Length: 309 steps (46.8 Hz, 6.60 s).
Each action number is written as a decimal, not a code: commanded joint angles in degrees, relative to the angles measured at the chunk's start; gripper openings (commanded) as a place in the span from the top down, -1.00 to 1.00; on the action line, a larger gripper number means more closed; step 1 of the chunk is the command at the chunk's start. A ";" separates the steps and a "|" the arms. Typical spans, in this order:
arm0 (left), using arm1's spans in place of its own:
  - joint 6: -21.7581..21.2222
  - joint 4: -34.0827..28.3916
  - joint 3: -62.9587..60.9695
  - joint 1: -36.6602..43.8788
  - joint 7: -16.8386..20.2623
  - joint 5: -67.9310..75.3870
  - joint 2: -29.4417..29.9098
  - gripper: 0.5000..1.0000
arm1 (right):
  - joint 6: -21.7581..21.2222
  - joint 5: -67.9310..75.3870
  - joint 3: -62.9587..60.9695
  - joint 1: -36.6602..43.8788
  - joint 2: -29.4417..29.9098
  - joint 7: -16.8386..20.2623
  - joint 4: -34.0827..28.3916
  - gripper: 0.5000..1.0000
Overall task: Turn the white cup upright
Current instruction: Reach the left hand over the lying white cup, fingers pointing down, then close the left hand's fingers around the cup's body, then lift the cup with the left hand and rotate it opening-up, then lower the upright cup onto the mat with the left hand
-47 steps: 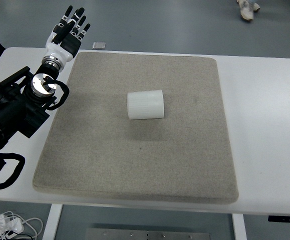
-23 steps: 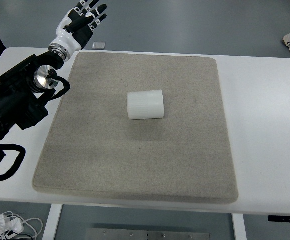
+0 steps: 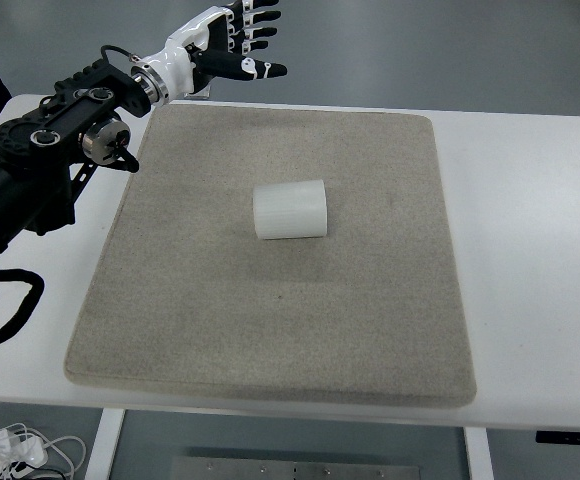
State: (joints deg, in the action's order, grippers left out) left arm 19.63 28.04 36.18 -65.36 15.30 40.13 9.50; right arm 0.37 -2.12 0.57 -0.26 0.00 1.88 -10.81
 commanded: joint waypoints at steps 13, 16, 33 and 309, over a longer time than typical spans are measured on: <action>-0.38 16.60 -9.10 -1.87 -2.55 20.16 5.44 -0.91 | -0.02 0.01 0.05 0.00 0.00 -0.04 0.00 -0.81; -0.46 19.32 -11.65 -2.40 -5.53 20.17 6.58 -0.90 | -0.02 0.01 -0.04 0.00 0.00 -0.04 0.00 -0.81; 3.48 26.89 -12.97 -4.34 -20.65 19.64 7.20 -0.93 | -0.02 0.01 0.05 0.00 0.00 -0.04 0.00 -0.81; -9.17 4.13 -8.31 17.55 19.70 1.36 -2.29 -0.56 | -0.02 0.01 0.05 0.00 0.00 -0.04 0.00 -0.81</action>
State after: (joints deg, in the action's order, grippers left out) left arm 10.47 32.19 27.69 -48.18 35.01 41.49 7.14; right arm 0.35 -2.11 0.59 -0.26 0.00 1.87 -10.81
